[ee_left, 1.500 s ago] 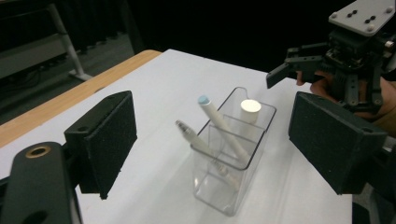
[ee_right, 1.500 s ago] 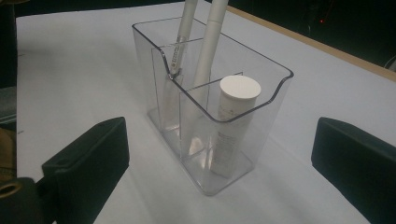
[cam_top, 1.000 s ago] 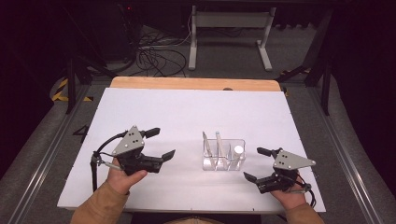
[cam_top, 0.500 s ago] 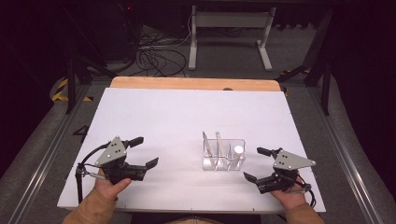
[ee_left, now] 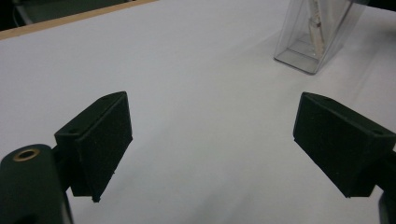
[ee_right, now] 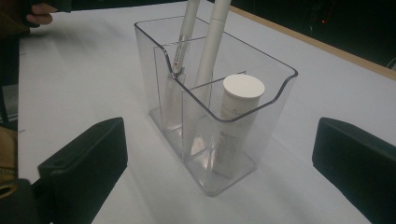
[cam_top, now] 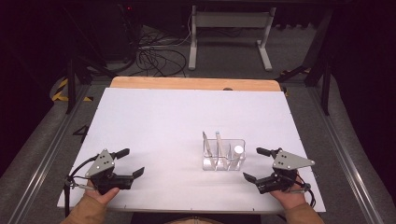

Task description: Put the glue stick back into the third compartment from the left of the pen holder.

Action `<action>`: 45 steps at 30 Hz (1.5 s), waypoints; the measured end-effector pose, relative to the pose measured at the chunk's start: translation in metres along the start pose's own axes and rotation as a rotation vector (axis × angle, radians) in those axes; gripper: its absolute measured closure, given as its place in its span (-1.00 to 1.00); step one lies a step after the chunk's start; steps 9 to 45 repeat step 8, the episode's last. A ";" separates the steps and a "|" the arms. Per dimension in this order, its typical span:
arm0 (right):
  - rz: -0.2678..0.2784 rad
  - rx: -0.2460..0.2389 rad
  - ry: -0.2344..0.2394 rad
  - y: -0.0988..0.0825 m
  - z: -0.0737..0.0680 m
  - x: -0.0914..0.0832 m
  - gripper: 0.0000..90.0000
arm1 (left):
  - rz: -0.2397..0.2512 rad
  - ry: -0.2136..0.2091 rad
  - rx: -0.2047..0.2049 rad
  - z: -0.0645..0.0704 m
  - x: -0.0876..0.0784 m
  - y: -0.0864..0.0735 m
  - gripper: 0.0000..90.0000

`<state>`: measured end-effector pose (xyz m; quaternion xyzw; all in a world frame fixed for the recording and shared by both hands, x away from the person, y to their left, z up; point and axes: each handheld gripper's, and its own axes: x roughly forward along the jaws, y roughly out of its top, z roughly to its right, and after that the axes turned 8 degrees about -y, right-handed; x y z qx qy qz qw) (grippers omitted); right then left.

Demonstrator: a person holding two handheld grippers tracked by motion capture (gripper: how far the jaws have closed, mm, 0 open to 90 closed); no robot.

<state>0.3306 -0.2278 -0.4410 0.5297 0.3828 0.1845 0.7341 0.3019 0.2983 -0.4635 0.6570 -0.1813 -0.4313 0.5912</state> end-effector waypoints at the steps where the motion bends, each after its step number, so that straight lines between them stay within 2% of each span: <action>1: -0.001 0.000 0.001 0.000 0.000 0.000 -0.91 | 0.007 0.000 0.000 0.000 -0.001 0.001 -0.72; 8: -0.008 0.003 0.001 0.000 0.000 0.001 -0.91 | -0.008 0.010 0.046 0.001 -0.001 0.002 -0.73; 45: -0.008 0.003 0.001 0.000 0.000 0.001 -0.91 | -0.008 0.010 0.046 0.001 -0.001 0.002 -0.73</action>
